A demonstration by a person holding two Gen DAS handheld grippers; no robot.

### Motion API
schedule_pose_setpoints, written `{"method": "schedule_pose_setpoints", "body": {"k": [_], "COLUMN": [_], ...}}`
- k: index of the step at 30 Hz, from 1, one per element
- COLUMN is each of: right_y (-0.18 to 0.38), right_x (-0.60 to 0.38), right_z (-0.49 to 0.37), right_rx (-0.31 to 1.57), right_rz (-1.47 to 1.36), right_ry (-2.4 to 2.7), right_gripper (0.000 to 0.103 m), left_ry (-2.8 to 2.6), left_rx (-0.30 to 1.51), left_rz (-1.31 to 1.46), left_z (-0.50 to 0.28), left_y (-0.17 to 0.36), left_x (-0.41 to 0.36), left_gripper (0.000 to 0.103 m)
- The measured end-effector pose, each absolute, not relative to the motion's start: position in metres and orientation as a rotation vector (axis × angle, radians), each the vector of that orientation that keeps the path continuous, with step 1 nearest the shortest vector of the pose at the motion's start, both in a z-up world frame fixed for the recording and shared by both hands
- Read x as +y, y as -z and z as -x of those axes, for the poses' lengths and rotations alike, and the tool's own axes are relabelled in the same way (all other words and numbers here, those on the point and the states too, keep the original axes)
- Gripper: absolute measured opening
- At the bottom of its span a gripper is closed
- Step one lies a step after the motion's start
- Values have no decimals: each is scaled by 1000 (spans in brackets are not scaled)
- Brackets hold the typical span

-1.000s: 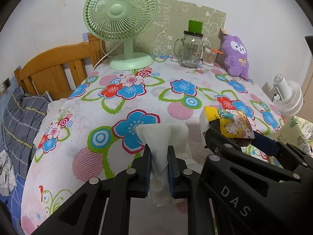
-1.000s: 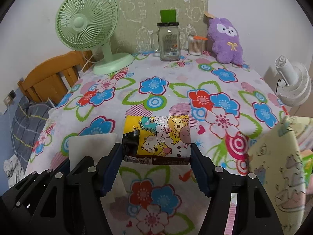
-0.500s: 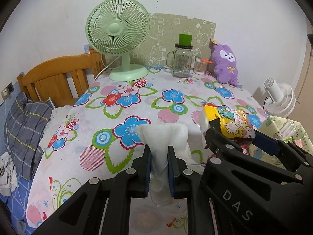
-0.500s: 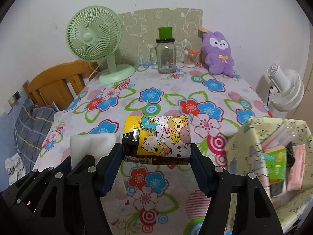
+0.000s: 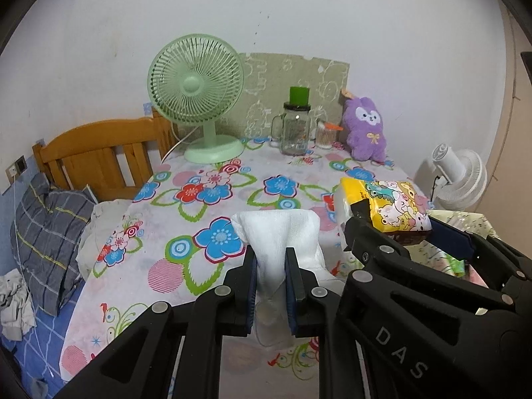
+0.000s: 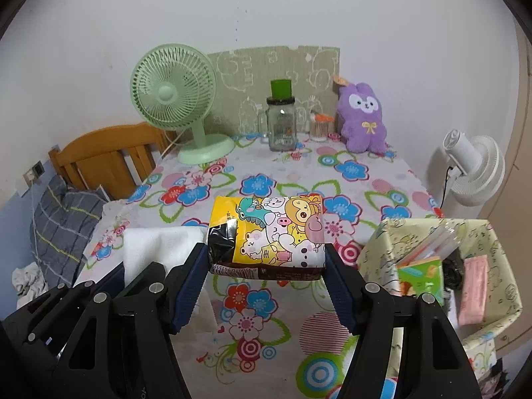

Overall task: Organize soft objects
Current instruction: 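Lift the towel and snack box and carry both toward the patterned box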

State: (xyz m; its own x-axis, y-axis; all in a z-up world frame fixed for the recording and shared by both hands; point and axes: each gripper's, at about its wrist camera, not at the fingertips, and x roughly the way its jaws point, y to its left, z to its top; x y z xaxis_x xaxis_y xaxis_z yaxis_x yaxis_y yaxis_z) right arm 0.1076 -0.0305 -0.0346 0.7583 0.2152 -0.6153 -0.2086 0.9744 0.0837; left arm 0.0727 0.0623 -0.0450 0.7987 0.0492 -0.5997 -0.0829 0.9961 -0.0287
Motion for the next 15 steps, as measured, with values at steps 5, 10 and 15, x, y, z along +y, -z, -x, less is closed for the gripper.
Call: {"method": "schedule_pose_setpoints", "body": {"k": [5,10,15], "right_y": [23,13,6], "right_x": [-37,-45,-58], "right_z": [-100,-94,-94], "right_rx": [657,639,628], "right_rz": [-11,-15,-20], "right_ry": [-235,-240,-230], "right_gripper": [70,70,71], "left_ry": [-63,-60,-40], "left_rx": [629,610,600], "left_rz": [50,40,35], "left_z": [-66,-61,-64], "left_y": [35,25,19], "left_x": [55,46,34], "left_gripper": [13,13,13]}}
